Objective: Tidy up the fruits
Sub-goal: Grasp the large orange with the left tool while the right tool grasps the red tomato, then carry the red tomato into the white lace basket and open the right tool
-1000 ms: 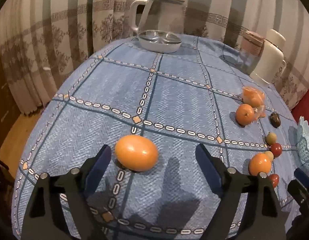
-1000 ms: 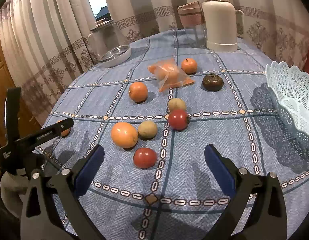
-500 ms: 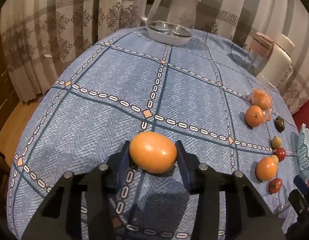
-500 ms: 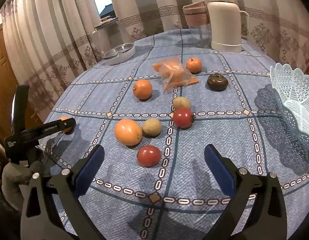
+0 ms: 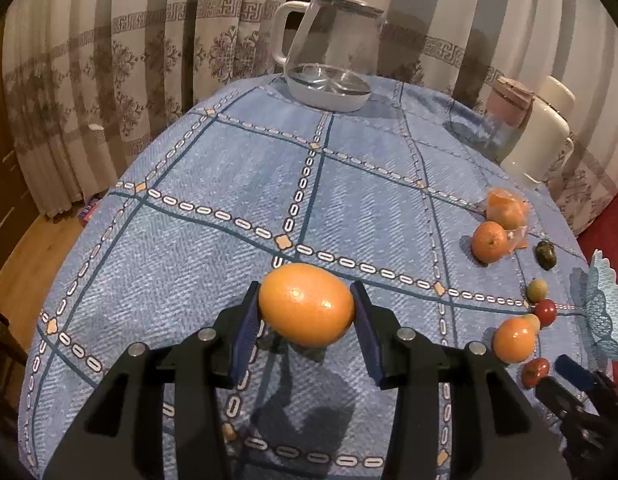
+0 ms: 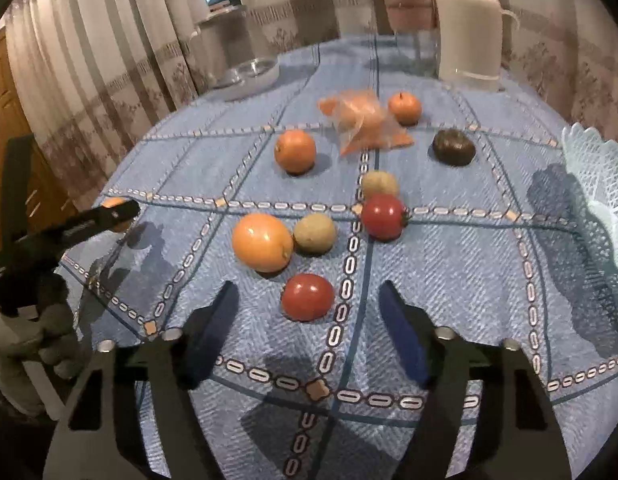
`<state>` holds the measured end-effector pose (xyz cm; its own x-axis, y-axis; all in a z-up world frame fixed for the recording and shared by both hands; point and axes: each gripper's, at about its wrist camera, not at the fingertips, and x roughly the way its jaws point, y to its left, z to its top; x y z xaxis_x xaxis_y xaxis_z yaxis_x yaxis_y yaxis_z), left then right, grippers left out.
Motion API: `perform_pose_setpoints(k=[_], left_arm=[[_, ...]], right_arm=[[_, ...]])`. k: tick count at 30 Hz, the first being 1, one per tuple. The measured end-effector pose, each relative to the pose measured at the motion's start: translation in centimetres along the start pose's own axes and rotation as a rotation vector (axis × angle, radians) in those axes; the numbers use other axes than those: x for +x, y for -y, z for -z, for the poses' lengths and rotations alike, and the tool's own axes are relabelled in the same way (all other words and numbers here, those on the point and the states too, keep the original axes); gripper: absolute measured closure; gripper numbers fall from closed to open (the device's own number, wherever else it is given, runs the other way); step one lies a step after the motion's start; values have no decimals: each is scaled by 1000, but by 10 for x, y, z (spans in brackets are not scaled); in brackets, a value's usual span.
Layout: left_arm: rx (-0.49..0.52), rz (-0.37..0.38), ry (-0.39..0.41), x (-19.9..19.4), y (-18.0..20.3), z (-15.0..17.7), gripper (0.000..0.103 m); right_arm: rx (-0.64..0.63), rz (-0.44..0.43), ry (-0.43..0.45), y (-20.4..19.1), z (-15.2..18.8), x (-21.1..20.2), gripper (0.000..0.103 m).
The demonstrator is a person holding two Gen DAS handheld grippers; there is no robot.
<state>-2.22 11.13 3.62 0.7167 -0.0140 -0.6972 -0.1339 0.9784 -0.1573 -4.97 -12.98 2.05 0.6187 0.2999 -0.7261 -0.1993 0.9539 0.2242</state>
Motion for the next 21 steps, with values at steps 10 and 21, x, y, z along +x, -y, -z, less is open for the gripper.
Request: perform_pose_setpoints(k=[10, 21], left_arm=[[13, 11, 33, -13, 6, -3, 58], [19, 19, 49, -20, 10, -2, 58]], right_arm=[[-12, 14, -53, -1, -3, 16, 58], [-2, -27, -34, 1, -1, 6, 72]])
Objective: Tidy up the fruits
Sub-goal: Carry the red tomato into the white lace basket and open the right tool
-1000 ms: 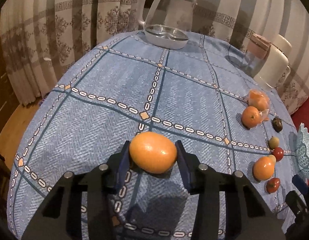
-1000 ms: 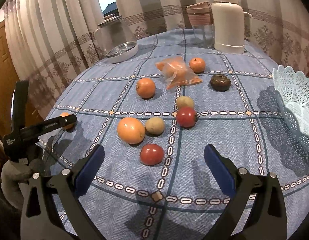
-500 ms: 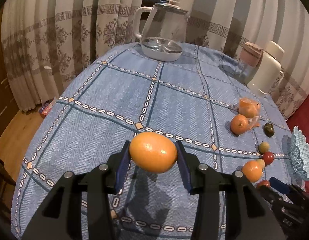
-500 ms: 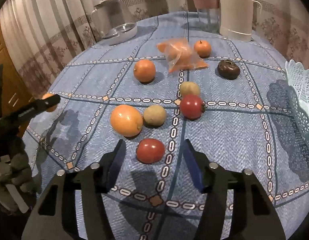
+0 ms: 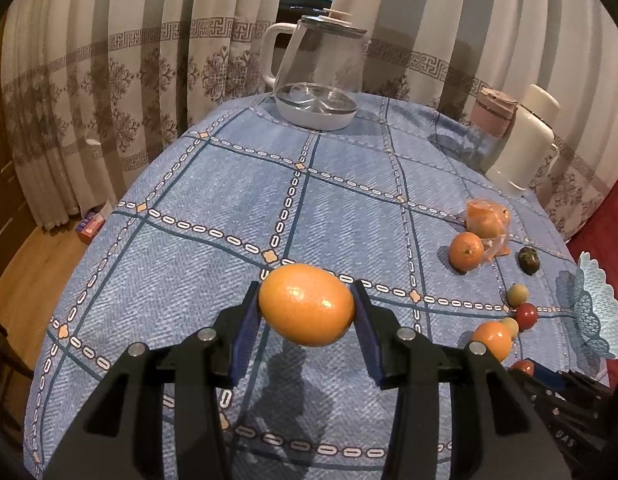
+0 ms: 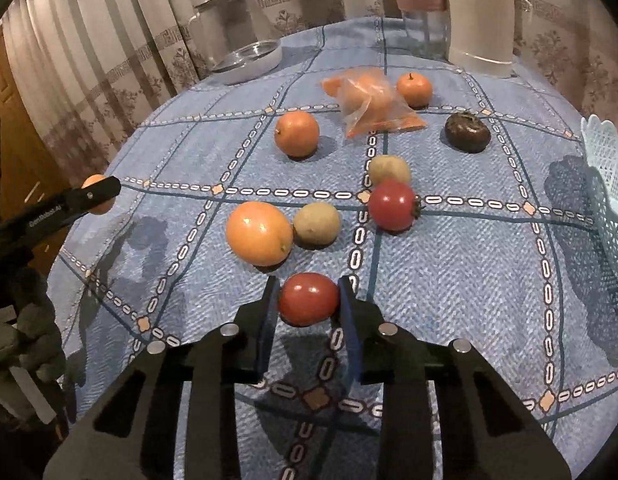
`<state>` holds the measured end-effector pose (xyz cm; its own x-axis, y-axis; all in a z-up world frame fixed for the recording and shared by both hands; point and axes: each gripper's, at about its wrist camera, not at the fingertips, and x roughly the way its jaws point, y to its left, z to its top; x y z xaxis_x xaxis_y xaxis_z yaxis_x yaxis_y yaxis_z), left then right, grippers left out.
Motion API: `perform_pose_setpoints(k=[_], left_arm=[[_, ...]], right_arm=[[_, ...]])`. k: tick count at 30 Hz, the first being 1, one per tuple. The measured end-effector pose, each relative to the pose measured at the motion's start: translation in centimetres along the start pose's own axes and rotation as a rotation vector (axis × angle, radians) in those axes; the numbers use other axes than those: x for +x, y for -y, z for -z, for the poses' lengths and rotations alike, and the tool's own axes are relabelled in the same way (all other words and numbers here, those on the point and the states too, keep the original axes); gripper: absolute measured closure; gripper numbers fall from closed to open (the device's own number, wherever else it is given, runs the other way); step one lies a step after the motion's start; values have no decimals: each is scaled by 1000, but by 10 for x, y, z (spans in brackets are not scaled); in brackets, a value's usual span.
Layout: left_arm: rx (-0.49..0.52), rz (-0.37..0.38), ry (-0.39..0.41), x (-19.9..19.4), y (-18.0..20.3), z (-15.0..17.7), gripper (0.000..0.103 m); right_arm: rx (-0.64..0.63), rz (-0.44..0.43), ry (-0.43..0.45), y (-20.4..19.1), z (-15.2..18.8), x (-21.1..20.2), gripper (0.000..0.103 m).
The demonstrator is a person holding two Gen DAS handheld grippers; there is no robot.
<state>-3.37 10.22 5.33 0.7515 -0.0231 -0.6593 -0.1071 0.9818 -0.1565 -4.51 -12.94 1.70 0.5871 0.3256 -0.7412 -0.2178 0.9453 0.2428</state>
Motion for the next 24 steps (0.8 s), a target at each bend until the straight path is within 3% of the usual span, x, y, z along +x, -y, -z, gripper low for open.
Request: perform_pose_setpoints(k=[12, 24], left_arm=[[37, 21, 25, -14, 19, -3, 58], [95, 42, 45, -23, 56, -8, 58]], right_arm=[[76, 34, 110, 34, -6, -41, 72], [190, 156, 231, 102, -14, -90, 72]])
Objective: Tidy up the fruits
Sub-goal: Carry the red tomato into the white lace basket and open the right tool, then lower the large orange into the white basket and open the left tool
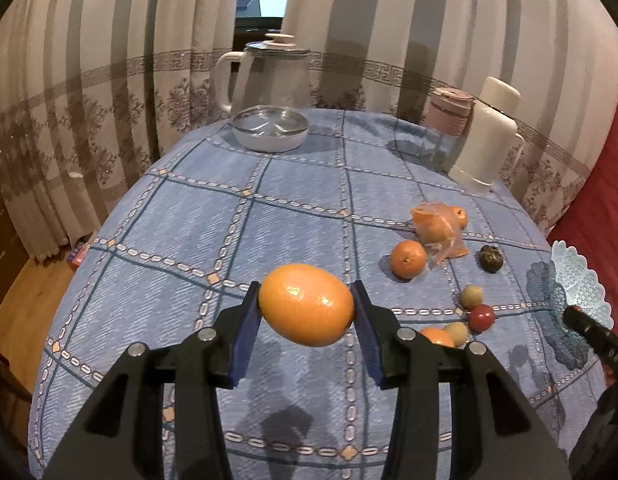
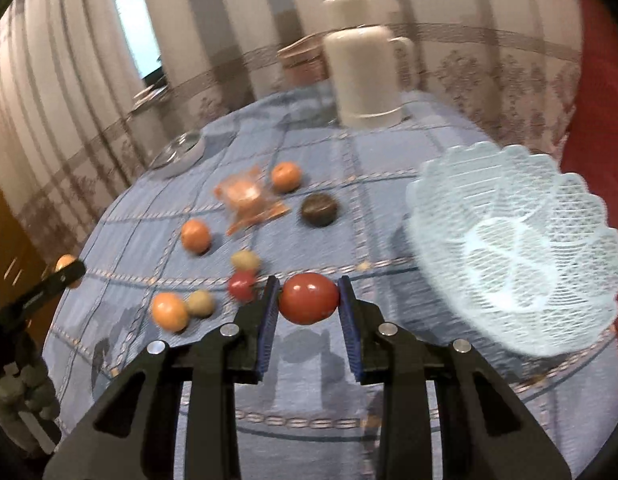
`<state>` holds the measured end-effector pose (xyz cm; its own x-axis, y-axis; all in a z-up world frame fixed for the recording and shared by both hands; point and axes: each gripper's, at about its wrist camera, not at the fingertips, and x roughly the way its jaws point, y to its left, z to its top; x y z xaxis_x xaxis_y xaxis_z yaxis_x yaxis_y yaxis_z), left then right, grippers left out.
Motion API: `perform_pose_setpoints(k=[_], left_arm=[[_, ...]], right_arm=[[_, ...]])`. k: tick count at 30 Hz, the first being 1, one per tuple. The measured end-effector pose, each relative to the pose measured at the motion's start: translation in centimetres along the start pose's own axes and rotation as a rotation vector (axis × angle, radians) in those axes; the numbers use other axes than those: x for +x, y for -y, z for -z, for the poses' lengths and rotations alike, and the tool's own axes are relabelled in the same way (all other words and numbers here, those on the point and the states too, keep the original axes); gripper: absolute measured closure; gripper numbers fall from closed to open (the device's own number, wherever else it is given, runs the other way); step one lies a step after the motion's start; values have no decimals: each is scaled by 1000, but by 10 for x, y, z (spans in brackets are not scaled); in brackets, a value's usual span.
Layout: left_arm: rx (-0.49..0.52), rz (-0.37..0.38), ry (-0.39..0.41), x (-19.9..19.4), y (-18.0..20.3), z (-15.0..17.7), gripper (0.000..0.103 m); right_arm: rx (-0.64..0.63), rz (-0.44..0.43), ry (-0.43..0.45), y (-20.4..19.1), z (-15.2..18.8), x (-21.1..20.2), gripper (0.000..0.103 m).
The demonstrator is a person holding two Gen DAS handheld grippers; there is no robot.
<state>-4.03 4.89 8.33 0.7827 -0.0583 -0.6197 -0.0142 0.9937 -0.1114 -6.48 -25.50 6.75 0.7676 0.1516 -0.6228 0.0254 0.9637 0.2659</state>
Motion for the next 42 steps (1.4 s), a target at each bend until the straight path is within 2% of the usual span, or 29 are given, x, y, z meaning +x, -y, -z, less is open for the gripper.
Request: perform_pose_setpoints(k=[7, 17, 22, 30, 32, 34, 42], left_arm=[[49, 28, 2, 1, 31, -5, 58], [120, 72, -3, 2, 78, -7, 58], [160, 106, 1, 0, 105, -7, 58], [222, 173, -5, -2, 148, -9, 58], [237, 202, -7, -2, 163, -8, 58], [247, 236, -17, -1, 175, -6, 58], [332, 342, -44, 7, 240, 6, 58]], right_arm=[[63, 97, 45, 51, -7, -17, 72], [112, 185, 30, 102, -1, -20, 72], [127, 200, 49, 114, 2, -27, 58], [191, 204, 108, 133, 1, -42, 57], [204, 221, 126, 138, 1, -47, 51], [209, 229, 139, 141, 1, -51, 38], [231, 226, 172, 149, -2, -63, 36]])
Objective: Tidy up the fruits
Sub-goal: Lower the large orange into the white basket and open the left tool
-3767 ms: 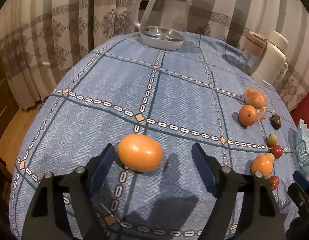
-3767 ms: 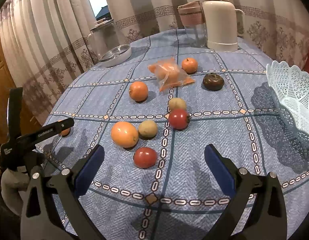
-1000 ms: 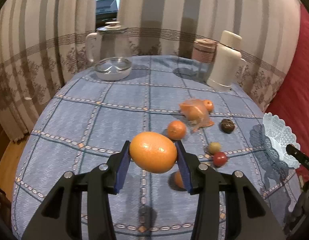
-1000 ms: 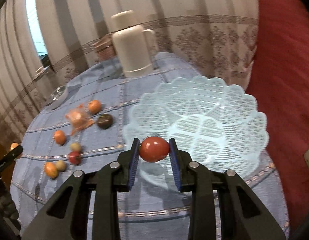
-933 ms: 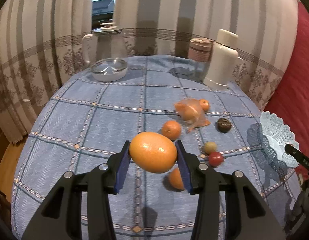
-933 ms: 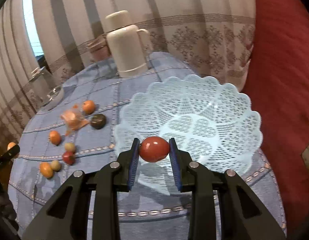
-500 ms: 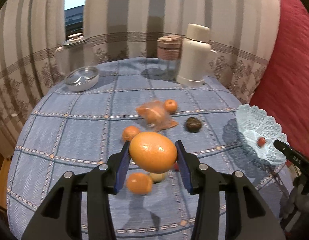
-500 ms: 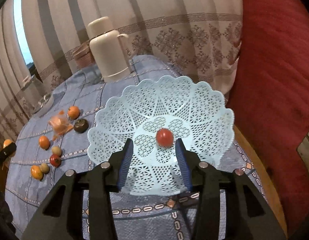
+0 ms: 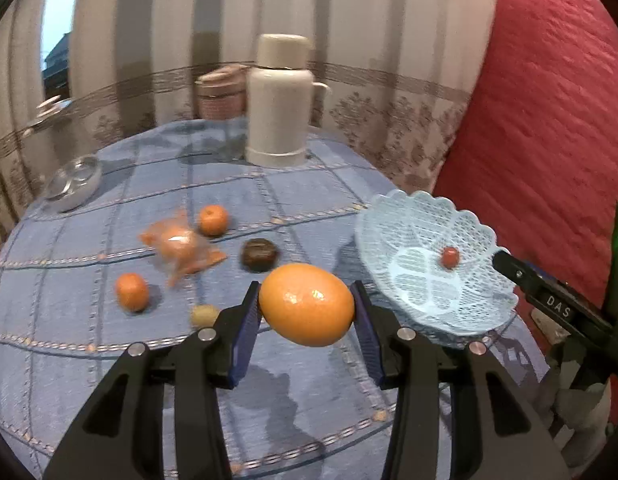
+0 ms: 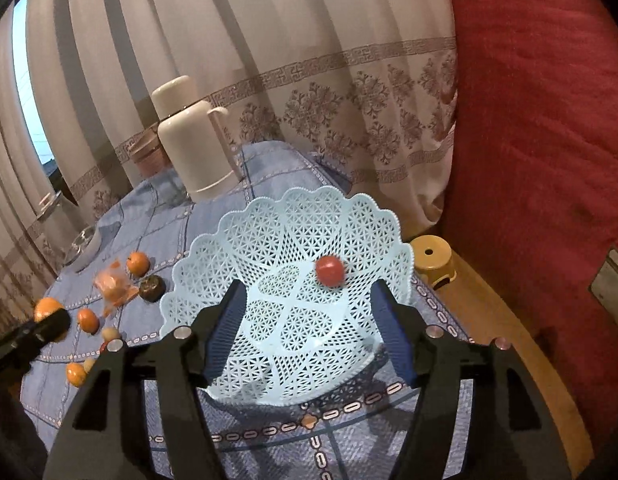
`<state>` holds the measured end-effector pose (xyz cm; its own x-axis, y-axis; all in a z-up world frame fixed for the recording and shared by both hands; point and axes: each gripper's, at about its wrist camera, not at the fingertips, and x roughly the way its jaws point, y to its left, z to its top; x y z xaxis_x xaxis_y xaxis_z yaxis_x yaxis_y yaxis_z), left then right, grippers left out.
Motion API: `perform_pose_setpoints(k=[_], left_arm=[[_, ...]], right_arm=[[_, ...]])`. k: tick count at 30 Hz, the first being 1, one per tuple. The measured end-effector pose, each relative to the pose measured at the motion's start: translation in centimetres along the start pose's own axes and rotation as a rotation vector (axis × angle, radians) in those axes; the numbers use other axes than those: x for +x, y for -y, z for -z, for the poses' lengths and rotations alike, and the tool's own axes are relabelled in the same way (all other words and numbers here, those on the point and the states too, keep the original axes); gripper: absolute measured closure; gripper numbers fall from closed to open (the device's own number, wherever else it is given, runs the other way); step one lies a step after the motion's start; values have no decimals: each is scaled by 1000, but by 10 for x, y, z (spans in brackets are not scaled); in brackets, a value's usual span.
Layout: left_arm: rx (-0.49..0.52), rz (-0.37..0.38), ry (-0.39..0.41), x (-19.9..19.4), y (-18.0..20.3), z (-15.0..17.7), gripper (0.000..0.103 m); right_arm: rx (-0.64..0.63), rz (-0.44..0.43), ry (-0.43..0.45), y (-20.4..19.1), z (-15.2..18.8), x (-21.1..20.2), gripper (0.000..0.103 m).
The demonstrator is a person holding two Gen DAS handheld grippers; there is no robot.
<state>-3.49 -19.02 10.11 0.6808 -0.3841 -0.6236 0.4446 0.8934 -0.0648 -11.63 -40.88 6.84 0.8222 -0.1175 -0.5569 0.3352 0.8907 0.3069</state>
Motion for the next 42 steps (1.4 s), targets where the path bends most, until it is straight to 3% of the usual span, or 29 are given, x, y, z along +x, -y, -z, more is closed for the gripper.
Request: perform_pose_setpoints(k=[9, 15, 26, 28, 30, 34, 37, 42], left_arm=[[63, 107, -31, 33, 50, -7, 58], [94, 113, -44, 48, 67, -12, 58], [103, 161, -90, 71, 78, -8, 58], [102, 160, -93, 73, 77, -7, 53], [95, 161, -86, 71, 75, -7, 32], [85, 156, -73, 68, 71, -8, 30], [63, 137, -71, 68, 65, -9, 19], [67, 83, -23, 61, 57, -9, 14]], right_arm=[[21, -1, 10, 5, -3, -4, 33], [20, -1, -4, 7, -4, -1, 27], [40, 16, 7, 12, -5, -1, 27], [48, 21, 9, 15, -6, -1, 27], [54, 24, 10, 17, -6, -1, 27], [66, 31, 11, 20, -5, 0, 27], [70, 34, 15, 20, -5, -1, 27], [84, 36, 28, 23, -5, -3, 27]])
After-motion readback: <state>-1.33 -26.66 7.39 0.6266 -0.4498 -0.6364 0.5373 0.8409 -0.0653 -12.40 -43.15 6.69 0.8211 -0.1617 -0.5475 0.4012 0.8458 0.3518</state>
